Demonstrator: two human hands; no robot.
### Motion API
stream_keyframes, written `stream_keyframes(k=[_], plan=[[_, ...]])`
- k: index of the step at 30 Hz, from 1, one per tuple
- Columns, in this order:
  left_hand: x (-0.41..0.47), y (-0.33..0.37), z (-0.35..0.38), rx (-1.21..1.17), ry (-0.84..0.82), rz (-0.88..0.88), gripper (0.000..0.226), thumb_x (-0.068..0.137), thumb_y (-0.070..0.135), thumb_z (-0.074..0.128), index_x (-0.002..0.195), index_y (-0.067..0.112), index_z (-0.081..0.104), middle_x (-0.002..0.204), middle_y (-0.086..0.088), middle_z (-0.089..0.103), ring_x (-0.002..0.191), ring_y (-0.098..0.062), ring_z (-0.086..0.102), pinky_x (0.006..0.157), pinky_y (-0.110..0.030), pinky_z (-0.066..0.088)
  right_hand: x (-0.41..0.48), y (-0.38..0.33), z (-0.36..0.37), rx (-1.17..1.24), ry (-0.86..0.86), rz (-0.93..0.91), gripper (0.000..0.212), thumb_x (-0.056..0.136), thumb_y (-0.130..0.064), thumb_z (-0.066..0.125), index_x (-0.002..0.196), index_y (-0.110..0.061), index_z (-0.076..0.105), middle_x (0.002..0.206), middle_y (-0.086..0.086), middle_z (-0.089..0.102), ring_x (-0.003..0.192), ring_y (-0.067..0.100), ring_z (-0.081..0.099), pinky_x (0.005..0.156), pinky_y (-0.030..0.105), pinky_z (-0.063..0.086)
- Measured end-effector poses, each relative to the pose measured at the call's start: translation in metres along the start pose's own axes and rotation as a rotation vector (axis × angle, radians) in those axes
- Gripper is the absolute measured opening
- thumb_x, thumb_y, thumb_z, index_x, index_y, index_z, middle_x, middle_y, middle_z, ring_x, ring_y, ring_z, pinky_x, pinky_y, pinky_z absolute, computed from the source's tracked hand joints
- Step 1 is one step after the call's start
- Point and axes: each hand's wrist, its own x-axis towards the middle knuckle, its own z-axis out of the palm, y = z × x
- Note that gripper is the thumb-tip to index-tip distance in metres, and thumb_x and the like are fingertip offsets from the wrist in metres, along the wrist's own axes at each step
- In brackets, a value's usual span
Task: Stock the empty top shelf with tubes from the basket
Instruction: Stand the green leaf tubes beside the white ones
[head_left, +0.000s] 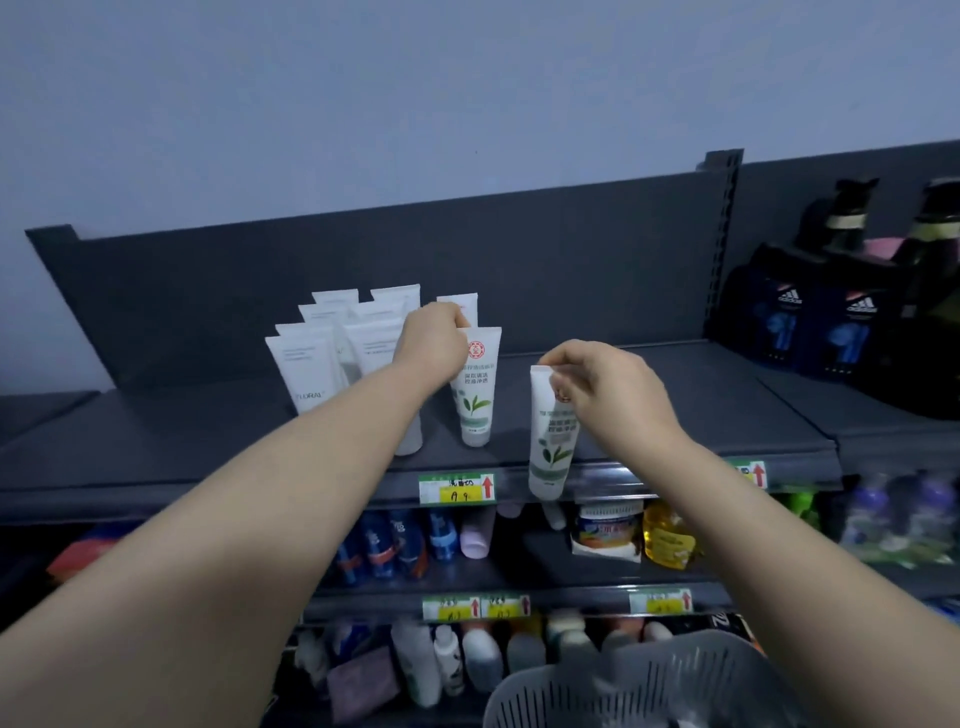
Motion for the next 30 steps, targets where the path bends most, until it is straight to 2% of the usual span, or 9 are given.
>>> stream_keyframes(k=[5,8,10,12,14,21,25,30], plan=[[0.023,-0.01,0.001,0.116,-0.095,0.09,0.025,0.083,-0.003,0.043,0.089,0.011,0.064,0.099,-0.008,0.064,0.09,-0.03,0.06,0.076,-0.034,0.054,0.01,-0.011,0.011,-0.009,0.049,0.048,0.015,0.092,-0.022,0.054,0.096,-0.034,0.063,0.099,-0.014,0.07,0.101,0.013,0.062,0.085,0.04,0.049],[0.031,-0.011,-0.011,0.217,-0.13,0.154,0.032,0.078,-0.009,0.042,0.077,0.021,0.052,0.087,-0.005,0.048,0.077,-0.024,0.042,0.067,-0.028,0.041,0.02,-0.024,0.017,-0.018,0.072,0.039,0.016,0.092,-0.022,0.053,0.096,-0.034,0.064,0.098,-0.014,0.07,0.098,0.012,0.062,0.08,0.035,0.05],[0.034,-0.011,-0.025,0.212,-0.1,0.209,0.038,0.079,-0.011,0.042,0.083,0.025,0.054,0.091,-0.006,0.047,0.082,-0.025,0.042,0.07,-0.028,0.038,0.03,-0.034,0.023,-0.019,0.09,0.024,0.017,0.092,-0.022,0.053,0.097,-0.033,0.064,0.098,-0.013,0.071,0.098,0.013,0.062,0.08,0.036,0.051],[0.033,-0.015,-0.04,0.169,-0.032,0.251,0.038,0.084,-0.008,0.044,0.106,0.014,0.065,0.108,-0.005,0.058,0.101,-0.027,0.053,0.076,-0.029,0.043,0.04,-0.043,0.033,-0.029,0.093,0.008,0.017,0.092,-0.022,0.052,0.098,-0.032,0.064,0.1,-0.012,0.071,0.099,0.014,0.061,0.081,0.036,0.05],[0.028,-0.021,-0.052,0.125,0.024,0.264,0.039,0.086,-0.006,0.044,0.115,0.014,0.062,0.119,-0.002,0.059,0.111,-0.022,0.054,0.083,-0.031,0.047,0.05,-0.05,0.046,-0.037,0.084,-0.007,0.018,0.092,-0.021,0.052,0.1,-0.032,0.064,0.101,-0.011,0.07,0.1,0.016,0.061,0.08,0.035,0.048],[0.011,-0.048,-0.068,0.078,0.043,0.251,0.037,0.088,0.0,0.043,0.114,0.019,0.061,0.115,0.0,0.061,0.109,-0.02,0.055,0.09,-0.039,0.051,0.068,-0.055,0.089,-0.113,0.006,0.021,0.026,0.093,-0.017,0.044,0.106,-0.032,0.062,0.097,-0.006,0.064,0.095,0.024,0.058,0.078,0.036,0.043],[0.003,-0.056,-0.069,0.076,0.033,0.249,0.039,0.09,0.0,0.043,0.123,0.018,0.056,0.121,-0.001,0.058,0.113,-0.022,0.054,0.091,-0.04,0.05,0.074,-0.055,0.096,-0.122,-0.018,0.049,0.028,0.094,-0.016,0.04,0.107,-0.032,0.06,0.103,-0.001,0.063,0.096,0.026,0.056,0.078,0.039,0.045],[0.0,-0.056,-0.07,0.075,0.063,0.256,0.043,0.092,0.001,0.045,0.132,0.018,0.048,0.135,0.0,0.052,0.124,-0.02,0.049,0.096,-0.038,0.047,0.072,-0.057,0.099,-0.159,-0.065,0.023,0.032,0.096,-0.017,0.038,0.122,-0.029,0.051,0.121,0.001,0.054,0.115,0.026,0.047,0.091,0.045,0.041]])
